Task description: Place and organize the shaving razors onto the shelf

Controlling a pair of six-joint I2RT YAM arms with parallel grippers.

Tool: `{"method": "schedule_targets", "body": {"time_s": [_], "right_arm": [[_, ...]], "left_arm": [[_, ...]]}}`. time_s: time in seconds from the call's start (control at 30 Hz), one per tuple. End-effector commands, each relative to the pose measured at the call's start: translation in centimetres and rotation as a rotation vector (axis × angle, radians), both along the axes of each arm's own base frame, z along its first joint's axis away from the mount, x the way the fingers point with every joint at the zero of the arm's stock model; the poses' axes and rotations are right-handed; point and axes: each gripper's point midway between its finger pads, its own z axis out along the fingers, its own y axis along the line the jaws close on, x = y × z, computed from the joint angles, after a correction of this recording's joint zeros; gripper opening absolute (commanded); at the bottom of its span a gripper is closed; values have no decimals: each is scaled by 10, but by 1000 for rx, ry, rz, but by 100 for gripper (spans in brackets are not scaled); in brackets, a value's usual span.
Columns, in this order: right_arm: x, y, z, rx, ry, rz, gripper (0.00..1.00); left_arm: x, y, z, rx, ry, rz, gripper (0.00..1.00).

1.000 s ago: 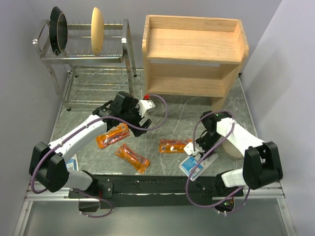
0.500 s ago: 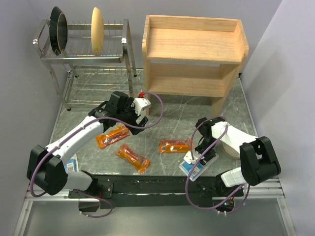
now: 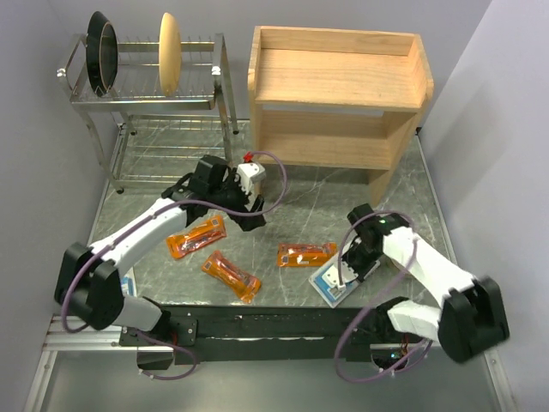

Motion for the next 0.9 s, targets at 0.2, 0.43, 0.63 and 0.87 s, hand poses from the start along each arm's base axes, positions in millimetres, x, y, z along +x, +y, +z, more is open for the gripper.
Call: {"method": "schedule_targets", "body": {"time_s": [0.2, 0.43, 0.63, 0.87], "right_arm": [[43, 32, 102, 212, -392, 10, 0], [86, 49, 129, 223, -459, -91, 0], [105, 68, 147, 273, -503, -122, 0], [119, 94, 162, 343, -599, -96, 0]], "left_arm": [[-13, -76, 71, -475, 223, -250, 100], [-21, -98, 74, -511, 251, -299, 99], [-32, -95, 62, -507, 289, -250, 100], [-37, -92, 51, -460, 269, -243, 99]]}}
